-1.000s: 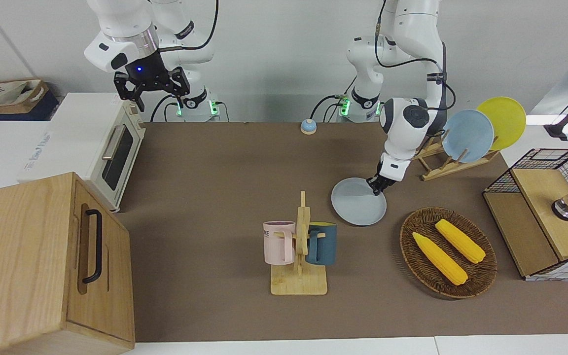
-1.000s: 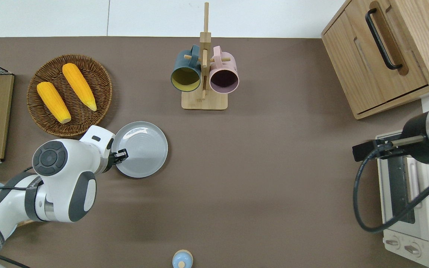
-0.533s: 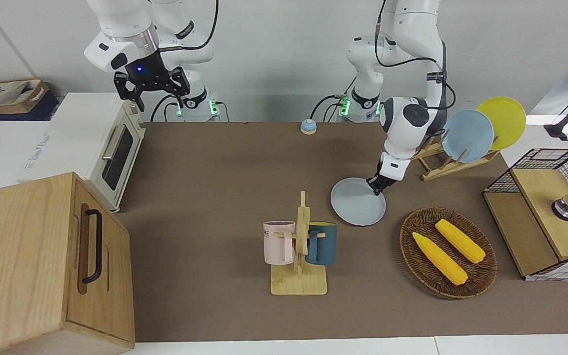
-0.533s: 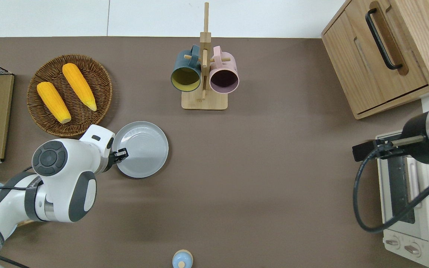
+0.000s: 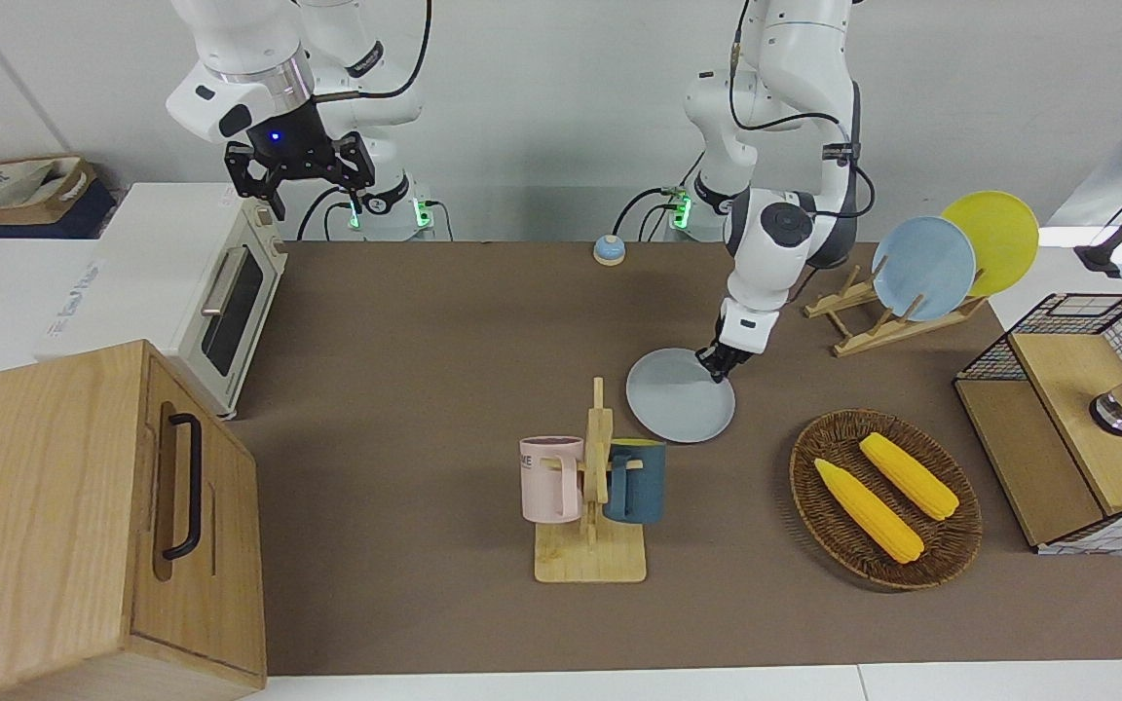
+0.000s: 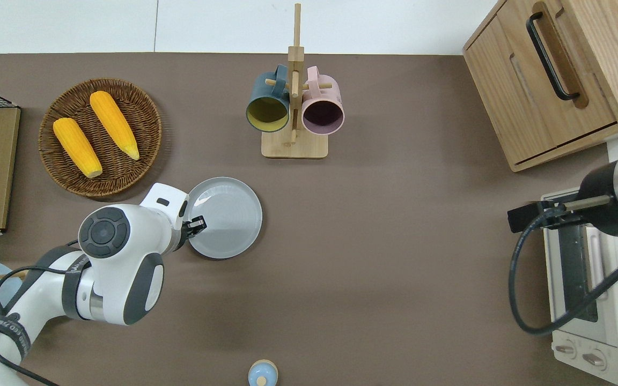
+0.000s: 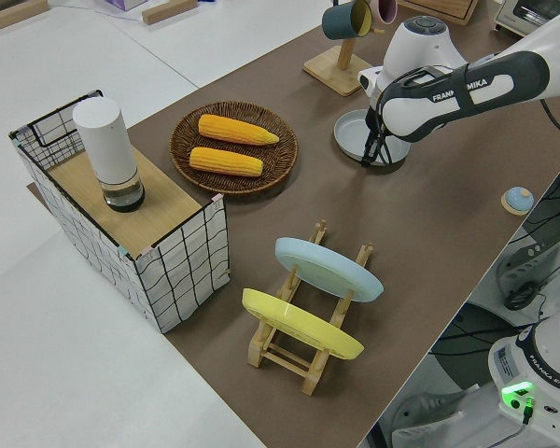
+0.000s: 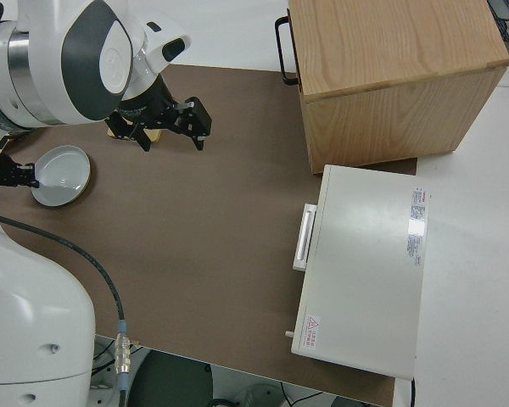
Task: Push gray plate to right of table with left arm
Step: 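Push the gray plate with the left gripper toward the toaster oven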
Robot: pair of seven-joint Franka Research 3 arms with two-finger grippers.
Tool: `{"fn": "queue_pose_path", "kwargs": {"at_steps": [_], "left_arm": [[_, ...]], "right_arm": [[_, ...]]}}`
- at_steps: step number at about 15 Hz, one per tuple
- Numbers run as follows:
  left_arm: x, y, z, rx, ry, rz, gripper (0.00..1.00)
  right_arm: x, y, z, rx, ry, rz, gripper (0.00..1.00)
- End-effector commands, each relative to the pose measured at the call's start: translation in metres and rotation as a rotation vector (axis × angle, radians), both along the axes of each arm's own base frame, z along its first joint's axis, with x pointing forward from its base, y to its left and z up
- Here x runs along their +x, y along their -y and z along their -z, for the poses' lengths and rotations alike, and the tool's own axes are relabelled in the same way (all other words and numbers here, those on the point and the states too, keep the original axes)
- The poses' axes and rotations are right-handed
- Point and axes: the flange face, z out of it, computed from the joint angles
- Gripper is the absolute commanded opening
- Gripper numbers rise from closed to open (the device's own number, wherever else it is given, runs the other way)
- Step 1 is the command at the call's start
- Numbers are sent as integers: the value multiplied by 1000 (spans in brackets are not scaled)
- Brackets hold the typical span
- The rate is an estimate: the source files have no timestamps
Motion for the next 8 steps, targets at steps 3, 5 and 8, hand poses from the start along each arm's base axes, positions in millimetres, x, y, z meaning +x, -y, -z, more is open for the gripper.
{"fn": "queue_pose_path", "kwargs": {"at_steps": [3,5,8], "left_arm": [[-20,46,20,13,-28,-27,0],[-25,60,21,12,-30,-28,0],[-31,76,23,12,-34,-35,0]], "right_arm": [[-3,2,-4,9,-3,6,983],[-3,2,-4,9,-3,4,983],[-3,2,-4,9,-3,4,983]]}}
